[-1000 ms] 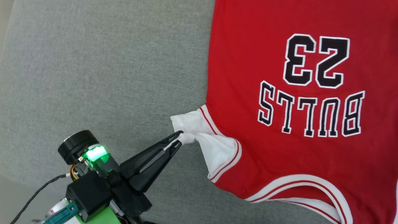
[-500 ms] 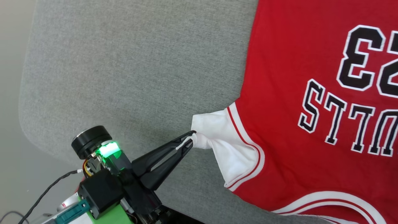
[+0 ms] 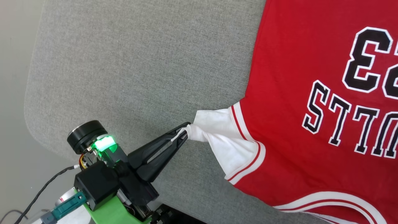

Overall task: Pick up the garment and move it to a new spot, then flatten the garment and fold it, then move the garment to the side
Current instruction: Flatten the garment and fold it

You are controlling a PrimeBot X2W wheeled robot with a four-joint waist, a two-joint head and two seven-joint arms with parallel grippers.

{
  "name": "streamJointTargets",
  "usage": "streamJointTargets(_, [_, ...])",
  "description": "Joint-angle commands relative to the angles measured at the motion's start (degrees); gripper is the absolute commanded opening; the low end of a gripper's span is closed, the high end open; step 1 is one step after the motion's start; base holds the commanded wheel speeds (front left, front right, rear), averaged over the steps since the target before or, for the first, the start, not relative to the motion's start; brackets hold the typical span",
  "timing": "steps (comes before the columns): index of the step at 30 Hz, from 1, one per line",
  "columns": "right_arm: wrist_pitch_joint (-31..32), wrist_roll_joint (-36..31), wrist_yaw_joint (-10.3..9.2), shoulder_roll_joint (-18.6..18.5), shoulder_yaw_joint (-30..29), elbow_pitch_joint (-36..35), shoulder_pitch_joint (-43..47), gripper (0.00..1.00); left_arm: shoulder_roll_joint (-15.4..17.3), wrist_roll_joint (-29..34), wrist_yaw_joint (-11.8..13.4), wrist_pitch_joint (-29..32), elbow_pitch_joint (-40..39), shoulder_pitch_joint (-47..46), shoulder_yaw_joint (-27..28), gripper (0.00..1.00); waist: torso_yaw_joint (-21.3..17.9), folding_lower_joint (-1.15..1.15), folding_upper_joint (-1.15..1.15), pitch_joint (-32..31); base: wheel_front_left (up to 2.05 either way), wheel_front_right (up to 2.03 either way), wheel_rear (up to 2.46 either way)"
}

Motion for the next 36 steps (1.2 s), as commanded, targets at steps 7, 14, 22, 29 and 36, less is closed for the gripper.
streamJointTargets(7, [-1.3, 2.6, -0.04, 0.1, 0.2, 2.8, 8.5, 0.0, -0.8, -1.2, -0.7, -0.3, 2.3, 0.9, 1.3, 0.0, -3.6, 0.0, 0.0, -6.8, 0.0, 0.0, 0.0])
streamJointTargets(14, [-5.0, 7.1, -0.04, 2.4, -2.6, 3.0, 16.7, 0.0, -1.5, -3.3, -0.3, -0.3, 5.9, 3.0, 2.1, 0.0, -7.3, 0.0, 0.0, -14.5, 0.0, 0.0, 0.0])
streamJointTargets(22, [-7.7, 11.3, -0.04, 7.0, -3.6, -0.8, 27.5, 0.0, -3.8, -5.6, 1.1, -0.3, 10.4, 6.1, 2.7, 0.0, -12.7, 0.0, 0.0, -22.6, 0.0, 0.0, 0.0])
streamJointTargets(29, [-11.4, 17.1, -0.04, 7.9, -4.0, -4.2, 37.9, 0.0, -7.1, -7.2, 2.4, -0.3, 12.4, 9.8, 4.1, 0.0, -15.6, 0.0, 0.0, -27.5, 0.0, 0.0, 0.0])
streamJointTargets(36, [-13.7, 22.3, -0.04, 9.3, -4.9, -9.5, 47.8, 0.0, -9.8, -7.6, 2.7, -0.3, 14.7, 12.8, 6.4, 0.0, -17.5, 0.0, 0.0, -30.7, 0.0, 0.0, 0.0])
